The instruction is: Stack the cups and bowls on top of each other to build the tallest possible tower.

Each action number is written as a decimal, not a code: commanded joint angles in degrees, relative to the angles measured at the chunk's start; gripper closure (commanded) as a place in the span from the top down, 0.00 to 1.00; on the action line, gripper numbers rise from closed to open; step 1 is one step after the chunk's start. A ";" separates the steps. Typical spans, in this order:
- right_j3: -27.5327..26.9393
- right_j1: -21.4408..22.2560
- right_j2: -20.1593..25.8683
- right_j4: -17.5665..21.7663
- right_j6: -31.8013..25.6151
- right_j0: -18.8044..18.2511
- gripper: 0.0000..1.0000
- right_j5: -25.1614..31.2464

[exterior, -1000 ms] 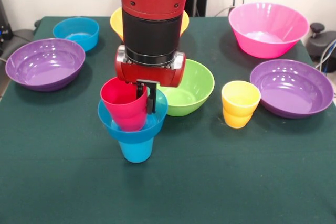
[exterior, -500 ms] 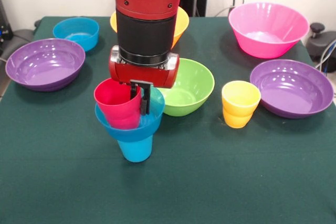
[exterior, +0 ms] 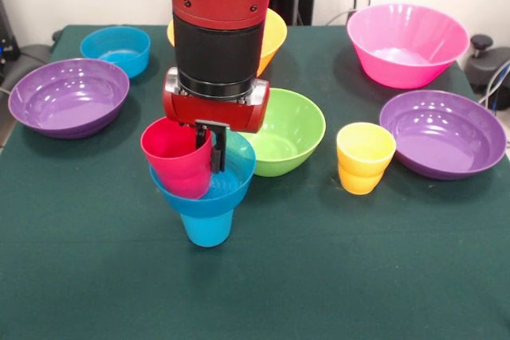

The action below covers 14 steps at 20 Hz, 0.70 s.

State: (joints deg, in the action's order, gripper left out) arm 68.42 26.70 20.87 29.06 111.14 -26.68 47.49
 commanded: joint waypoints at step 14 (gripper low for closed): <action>1.31 -1.08 -2.34 -3.57 5.36 3.79 0.00 -2.19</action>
State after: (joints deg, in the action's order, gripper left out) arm 68.42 26.60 19.22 25.81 111.14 -24.68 47.48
